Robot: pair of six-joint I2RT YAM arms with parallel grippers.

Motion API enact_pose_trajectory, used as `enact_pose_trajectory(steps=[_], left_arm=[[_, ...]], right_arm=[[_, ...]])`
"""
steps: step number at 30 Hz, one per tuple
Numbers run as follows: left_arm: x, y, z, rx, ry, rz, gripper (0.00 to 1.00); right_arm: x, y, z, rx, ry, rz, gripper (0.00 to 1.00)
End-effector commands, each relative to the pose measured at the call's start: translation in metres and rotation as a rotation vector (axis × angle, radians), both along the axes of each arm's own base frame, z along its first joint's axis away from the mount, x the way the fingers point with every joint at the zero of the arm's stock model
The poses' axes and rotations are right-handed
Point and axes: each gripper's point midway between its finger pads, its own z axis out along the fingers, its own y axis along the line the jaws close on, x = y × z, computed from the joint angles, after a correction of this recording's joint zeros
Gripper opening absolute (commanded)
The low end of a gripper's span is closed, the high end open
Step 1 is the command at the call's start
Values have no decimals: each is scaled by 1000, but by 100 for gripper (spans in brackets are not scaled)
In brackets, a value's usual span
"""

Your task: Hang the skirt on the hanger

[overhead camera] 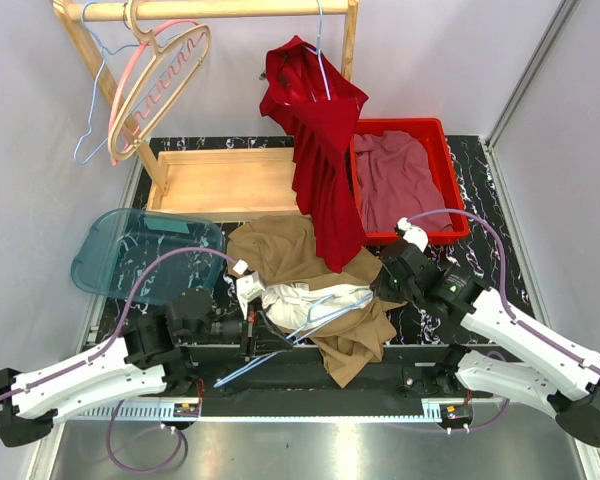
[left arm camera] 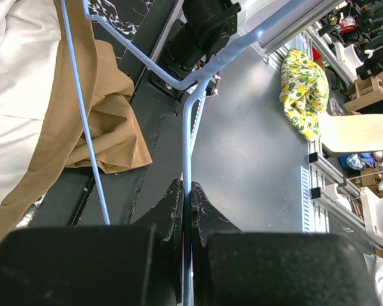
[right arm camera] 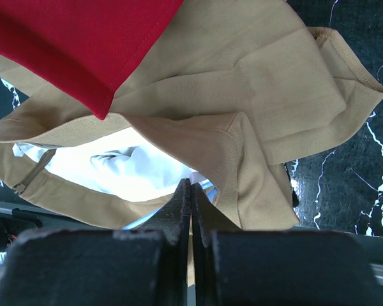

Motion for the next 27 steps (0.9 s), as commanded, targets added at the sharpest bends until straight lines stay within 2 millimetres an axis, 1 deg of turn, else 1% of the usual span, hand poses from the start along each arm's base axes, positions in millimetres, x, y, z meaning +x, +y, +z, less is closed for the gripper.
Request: enact_pose_trajectory(steps=[1,2,3,5,6,7,8,9,12,15,16,21,23,24,25,26,27], left_arm=[[5,-9,19,-85,-60,6,0],[7,-11,23,-99,-69,10,0],[9,-14,20,-94,-66,13,0],[14,-19,21,-101,-71,31,0],[17,-22,16,-82,-65,40,0],[22,-24,17,-87,-71,58,0],[23,-25,15,-82,-71,64,0],[29,-27,11,-67,-71,94,0],[40,-27,5,-52,-75,159,0],[44,-27,10,-105,-80,181,0],[44,-29,19,-149,-93,183,0],[39,-37,18,-181,-99,133,0],[36,-41,17,-179,-98,109,0],[35,-42,16,-178,-99,97,0],[34,-43,17,-181,-99,94,0],[34,-42,16,-181,-99,91,0],[33,-42,17,-187,-100,91,0]], right_arm=[[7,-1,17,35,-46,-26,0],[7,1,19,41,-48,-19,0],[6,2,19,43,-48,-10,0],[5,3,19,47,-48,6,0],[4,5,20,55,-47,18,0],[4,6,21,58,-48,19,0],[3,6,21,61,-51,23,0],[3,6,23,67,-53,26,0],[0,7,24,77,-51,38,0],[-3,10,23,90,-41,63,0],[-4,12,23,96,-38,70,0],[-7,20,14,105,-10,112,0],[-6,19,11,95,-10,102,0],[-3,14,11,80,-20,73,0],[-2,10,11,69,-23,52,7],[0,6,12,60,-34,31,12],[3,-5,10,29,-44,-19,19]])
